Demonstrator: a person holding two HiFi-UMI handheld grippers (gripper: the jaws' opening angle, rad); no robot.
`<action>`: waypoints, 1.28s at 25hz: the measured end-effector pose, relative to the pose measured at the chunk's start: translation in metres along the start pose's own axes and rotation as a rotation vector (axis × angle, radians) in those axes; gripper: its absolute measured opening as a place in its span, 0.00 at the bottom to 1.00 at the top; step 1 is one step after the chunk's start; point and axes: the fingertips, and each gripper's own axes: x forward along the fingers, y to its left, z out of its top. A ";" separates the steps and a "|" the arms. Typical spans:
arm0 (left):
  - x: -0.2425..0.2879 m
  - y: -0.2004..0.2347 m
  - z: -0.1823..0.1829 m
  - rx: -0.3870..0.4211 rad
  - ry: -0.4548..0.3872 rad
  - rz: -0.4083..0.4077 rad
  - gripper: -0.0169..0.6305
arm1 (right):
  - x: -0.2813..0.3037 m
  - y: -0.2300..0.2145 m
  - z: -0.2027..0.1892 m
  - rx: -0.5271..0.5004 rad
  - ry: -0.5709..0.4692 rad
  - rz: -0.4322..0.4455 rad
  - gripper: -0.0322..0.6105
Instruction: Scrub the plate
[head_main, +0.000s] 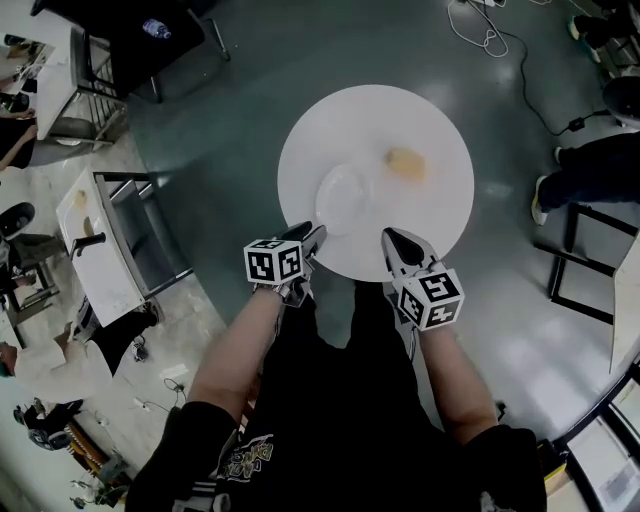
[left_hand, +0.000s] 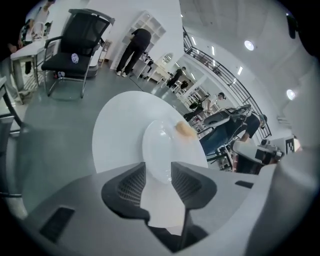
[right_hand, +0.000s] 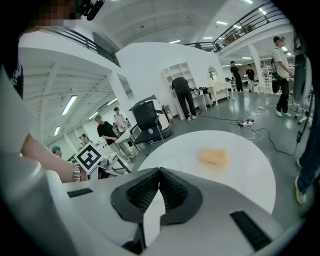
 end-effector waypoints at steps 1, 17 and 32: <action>0.004 0.000 0.001 -0.009 -0.002 -0.002 0.26 | 0.002 -0.002 -0.002 0.001 0.006 0.002 0.08; 0.023 0.015 0.019 -0.034 -0.004 -0.021 0.26 | 0.063 -0.043 -0.050 0.248 0.112 0.050 0.09; 0.031 0.015 0.018 -0.058 -0.008 -0.091 0.26 | 0.099 -0.047 -0.079 0.481 0.175 0.087 0.20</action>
